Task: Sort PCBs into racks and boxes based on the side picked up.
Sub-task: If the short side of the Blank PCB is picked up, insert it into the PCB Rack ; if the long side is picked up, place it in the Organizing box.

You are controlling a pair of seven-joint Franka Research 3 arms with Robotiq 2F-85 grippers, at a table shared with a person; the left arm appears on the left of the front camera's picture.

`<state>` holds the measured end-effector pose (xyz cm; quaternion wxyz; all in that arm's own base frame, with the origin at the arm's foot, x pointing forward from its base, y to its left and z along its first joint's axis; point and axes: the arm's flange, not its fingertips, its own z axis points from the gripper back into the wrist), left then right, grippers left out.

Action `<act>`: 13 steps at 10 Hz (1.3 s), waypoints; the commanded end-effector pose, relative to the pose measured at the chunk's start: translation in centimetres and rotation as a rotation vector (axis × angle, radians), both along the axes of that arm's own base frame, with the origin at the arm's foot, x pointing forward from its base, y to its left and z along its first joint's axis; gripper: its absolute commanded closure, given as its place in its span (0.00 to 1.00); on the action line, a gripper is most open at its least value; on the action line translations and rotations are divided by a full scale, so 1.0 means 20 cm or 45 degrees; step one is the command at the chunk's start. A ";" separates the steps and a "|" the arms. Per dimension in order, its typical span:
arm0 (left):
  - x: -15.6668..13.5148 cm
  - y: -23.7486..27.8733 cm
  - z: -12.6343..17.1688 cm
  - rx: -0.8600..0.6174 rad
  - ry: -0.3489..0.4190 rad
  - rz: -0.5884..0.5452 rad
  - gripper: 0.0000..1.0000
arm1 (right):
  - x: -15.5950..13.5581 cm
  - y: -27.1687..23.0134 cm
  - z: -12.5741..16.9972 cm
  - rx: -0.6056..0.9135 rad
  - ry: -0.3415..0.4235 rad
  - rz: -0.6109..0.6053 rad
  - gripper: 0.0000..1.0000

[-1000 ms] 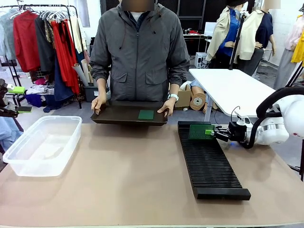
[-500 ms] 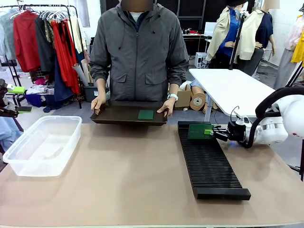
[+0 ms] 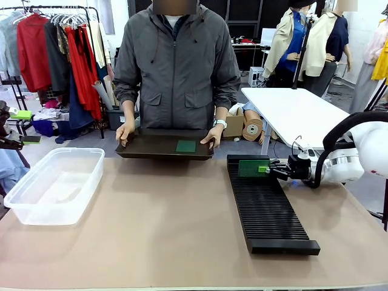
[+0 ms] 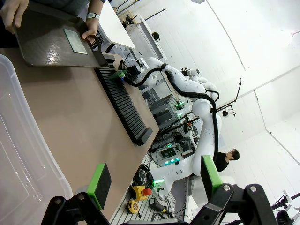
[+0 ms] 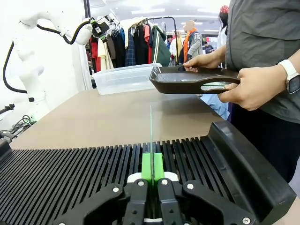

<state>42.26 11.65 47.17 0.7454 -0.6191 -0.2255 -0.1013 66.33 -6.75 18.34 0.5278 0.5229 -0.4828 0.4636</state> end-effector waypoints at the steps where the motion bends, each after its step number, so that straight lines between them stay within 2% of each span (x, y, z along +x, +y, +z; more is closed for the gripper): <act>1: 0.00 0.00 0.01 -0.002 -0.004 -0.003 0.00 | 0.05 0.00 -0.11 -0.099 0.040 -0.025 1.00; 4: 0.00 0.00 0.01 -0.002 -0.004 -0.003 0.00 | 0.04 -0.01 -0.09 -0.087 0.024 -0.031 1.00; 5: 0.00 0.00 0.01 -0.002 -0.004 -0.003 0.00 | 0.04 -0.01 -0.08 -0.081 0.023 -0.029 0.96; 10: 0.00 0.00 0.01 -0.002 -0.004 -0.003 0.00 | 0.02 -0.02 -0.03 -0.051 0.008 -0.015 0.01; 13: 0.00 0.00 0.01 -0.002 -0.004 -0.003 0.00 | 0.00 -0.01 0.02 -0.056 -0.005 -0.013 0.00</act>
